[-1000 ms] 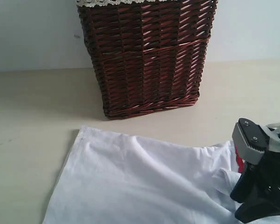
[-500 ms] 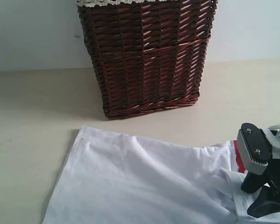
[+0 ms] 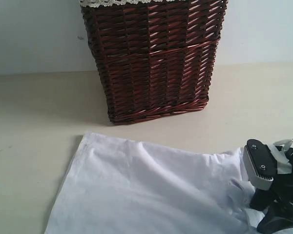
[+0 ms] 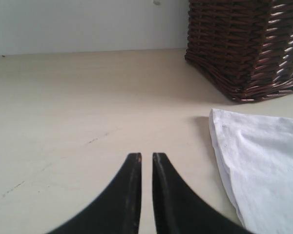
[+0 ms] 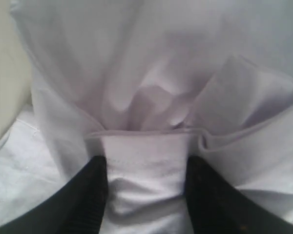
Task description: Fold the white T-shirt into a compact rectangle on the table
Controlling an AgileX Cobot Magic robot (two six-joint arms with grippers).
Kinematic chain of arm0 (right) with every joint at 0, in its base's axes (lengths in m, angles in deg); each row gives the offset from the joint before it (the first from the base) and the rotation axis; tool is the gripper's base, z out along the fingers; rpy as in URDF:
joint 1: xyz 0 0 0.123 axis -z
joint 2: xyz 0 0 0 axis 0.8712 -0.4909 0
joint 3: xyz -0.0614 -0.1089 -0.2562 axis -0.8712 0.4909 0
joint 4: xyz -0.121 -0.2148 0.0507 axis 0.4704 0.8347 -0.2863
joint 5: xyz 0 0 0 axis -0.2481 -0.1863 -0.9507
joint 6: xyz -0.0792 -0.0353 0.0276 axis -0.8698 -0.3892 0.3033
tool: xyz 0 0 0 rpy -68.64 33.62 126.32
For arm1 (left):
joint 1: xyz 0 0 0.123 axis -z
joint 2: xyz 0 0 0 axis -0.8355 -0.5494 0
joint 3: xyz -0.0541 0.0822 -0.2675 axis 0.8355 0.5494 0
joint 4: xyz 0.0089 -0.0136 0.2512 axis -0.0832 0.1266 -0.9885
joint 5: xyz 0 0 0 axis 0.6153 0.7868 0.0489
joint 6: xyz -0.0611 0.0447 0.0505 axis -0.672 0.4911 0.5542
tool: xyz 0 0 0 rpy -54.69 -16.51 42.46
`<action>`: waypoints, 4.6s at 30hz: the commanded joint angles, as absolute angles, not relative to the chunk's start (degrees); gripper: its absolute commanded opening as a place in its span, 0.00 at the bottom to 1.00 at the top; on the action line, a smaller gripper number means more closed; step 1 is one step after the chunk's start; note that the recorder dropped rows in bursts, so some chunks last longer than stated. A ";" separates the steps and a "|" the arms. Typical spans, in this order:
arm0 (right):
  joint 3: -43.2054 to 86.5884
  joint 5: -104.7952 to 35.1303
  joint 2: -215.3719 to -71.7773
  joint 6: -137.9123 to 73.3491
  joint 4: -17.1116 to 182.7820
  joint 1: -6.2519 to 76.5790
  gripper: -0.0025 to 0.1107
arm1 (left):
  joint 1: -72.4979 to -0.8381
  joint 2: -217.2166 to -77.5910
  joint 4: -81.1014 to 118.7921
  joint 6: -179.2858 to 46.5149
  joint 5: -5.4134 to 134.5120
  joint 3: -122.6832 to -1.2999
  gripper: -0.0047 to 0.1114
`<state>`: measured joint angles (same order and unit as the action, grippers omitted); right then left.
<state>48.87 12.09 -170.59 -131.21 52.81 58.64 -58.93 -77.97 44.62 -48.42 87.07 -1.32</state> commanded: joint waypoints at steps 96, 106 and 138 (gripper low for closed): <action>45.28 -3.25 -150.17 -86.03 74.26 58.56 0.02 | -58.85 -77.59 44.67 -48.38 86.81 -1.30 0.13; 45.28 1.28 -150.51 -56.50 105.79 58.56 0.02 | -58.85 -77.59 44.67 -48.38 86.81 -1.30 0.13; 44.25 -1.48 -163.16 -76.90 82.84 58.56 0.02 | -58.85 -77.59 44.67 -48.38 86.81 -1.30 0.13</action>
<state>44.55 -2.09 -162.52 -74.40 86.89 58.64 -58.93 -77.97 44.62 -48.42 87.07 -1.32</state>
